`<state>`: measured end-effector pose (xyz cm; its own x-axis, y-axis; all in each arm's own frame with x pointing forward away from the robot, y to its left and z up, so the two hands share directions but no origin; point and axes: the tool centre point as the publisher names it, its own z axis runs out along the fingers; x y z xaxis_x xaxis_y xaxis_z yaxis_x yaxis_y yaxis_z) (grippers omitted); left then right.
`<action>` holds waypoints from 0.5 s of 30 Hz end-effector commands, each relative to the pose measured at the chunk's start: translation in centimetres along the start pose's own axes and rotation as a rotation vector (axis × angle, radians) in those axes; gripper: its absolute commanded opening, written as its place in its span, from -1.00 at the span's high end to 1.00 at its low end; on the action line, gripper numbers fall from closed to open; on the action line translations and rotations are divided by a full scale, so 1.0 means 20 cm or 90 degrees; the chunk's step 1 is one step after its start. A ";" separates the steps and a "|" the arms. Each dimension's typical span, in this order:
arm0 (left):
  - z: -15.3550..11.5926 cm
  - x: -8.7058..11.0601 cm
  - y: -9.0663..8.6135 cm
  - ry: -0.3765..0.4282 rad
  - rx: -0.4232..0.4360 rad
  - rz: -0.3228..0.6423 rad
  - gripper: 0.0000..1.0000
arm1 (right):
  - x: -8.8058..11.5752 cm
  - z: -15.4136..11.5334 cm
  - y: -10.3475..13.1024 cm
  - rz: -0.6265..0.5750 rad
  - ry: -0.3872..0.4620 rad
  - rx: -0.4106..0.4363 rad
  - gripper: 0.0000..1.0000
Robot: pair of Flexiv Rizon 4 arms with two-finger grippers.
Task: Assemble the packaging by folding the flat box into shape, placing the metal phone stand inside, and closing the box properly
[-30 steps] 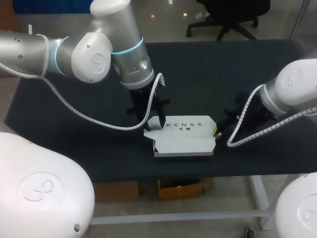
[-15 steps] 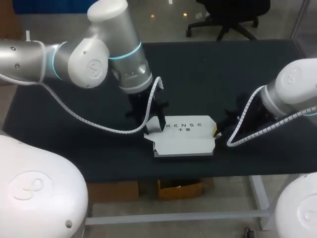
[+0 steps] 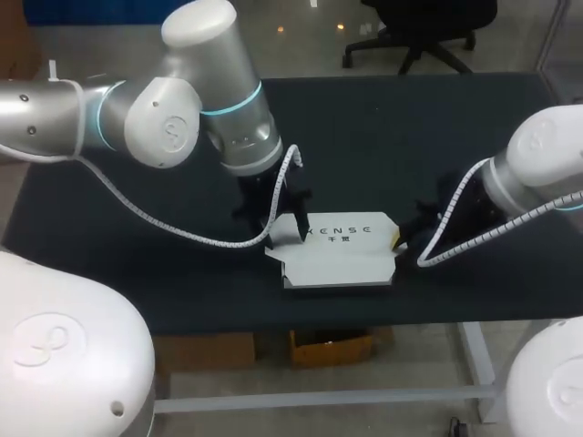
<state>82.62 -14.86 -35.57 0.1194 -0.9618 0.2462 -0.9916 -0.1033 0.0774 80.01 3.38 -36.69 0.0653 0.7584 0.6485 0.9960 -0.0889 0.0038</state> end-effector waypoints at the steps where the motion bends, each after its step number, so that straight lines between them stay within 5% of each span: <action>1: 0.00 0.00 0.01 -0.003 0.007 0.000 -0.33 | 0.00 0.00 0.02 -0.001 0.009 0.007 0.28; 15: 0.00 0.01 0.01 -0.007 0.017 0.005 -0.35 | 0.01 -0.05 0.05 0.006 0.013 0.022 0.29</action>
<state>82.53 -14.96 -35.50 0.1114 -0.9643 0.2404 -0.9933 -0.1010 0.0552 80.73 3.43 -36.34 0.0742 0.7500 0.6572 0.9965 -0.0810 -0.0200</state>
